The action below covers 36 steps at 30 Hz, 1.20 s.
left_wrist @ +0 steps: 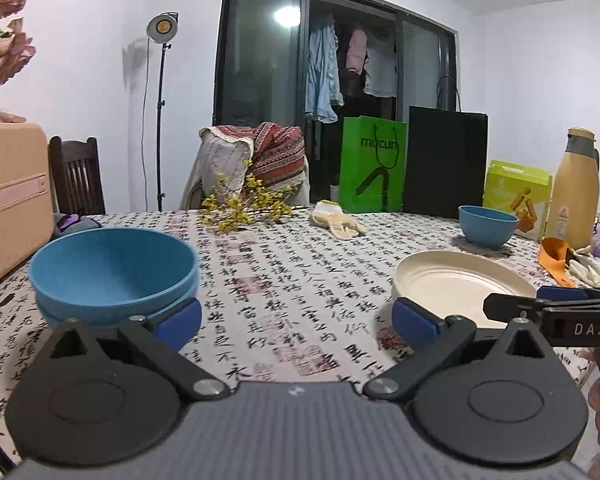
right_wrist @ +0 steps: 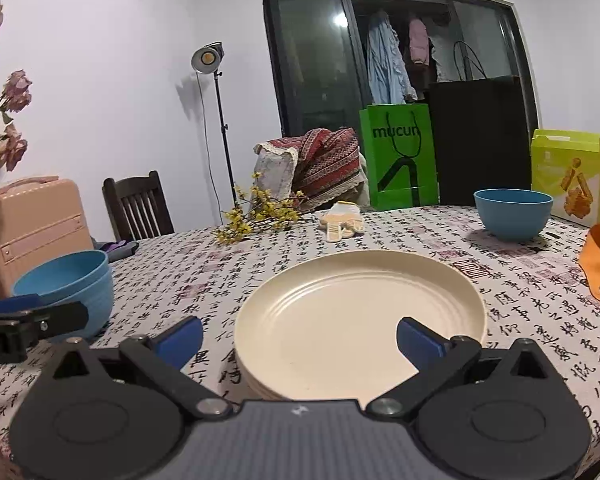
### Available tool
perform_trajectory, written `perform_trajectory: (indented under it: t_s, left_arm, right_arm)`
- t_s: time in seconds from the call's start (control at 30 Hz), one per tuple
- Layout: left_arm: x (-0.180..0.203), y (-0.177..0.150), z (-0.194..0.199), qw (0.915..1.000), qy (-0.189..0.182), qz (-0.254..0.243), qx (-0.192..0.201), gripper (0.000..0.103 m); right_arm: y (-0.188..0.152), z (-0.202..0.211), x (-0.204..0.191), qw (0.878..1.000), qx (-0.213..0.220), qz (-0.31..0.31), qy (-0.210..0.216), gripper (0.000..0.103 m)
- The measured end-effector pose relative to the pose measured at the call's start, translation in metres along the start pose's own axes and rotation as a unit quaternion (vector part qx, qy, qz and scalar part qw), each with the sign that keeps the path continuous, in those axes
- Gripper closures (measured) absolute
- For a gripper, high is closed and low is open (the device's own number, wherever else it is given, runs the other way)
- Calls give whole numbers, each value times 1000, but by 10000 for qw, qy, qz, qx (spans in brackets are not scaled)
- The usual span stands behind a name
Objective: Organize plates and bowls
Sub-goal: 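Move both open grippers past the cream plates toward the blue bowl by the thermos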
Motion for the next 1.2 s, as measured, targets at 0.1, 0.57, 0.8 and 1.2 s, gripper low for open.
perform_trajectory:
  t_s: [0.1, 0.57, 0.8, 1.2]
  left_arm:
    - [7, 3, -2, 10000, -50, -44, 21, 0]
    - [42, 22, -18, 9993, -189, -317, 80, 0]
    - [69, 36, -29, 9984, -354, -432, 104, 0]
    - [115, 51, -52, 9964, -562, -642, -6, 0]
  right_arm:
    - [2, 1, 7, 10000, 27, -44, -38, 0]
    - [16, 6, 44, 9992, 156, -242, -260, 0]
    - [19, 4, 66, 9984, 164, -418, -337, 0]
    - [31, 6, 109, 9960, 243, -683, -516, 0]
Point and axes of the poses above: each gripper's, at about its wrist camera, not at the fingertips, and z roughly against the way its jaws point, x to its right, y to its top, the point moved 7 cm from there along -z, roughly the way its jaws point, and after that the axes turned 11 degrees about -x, right-handed, at the moved point
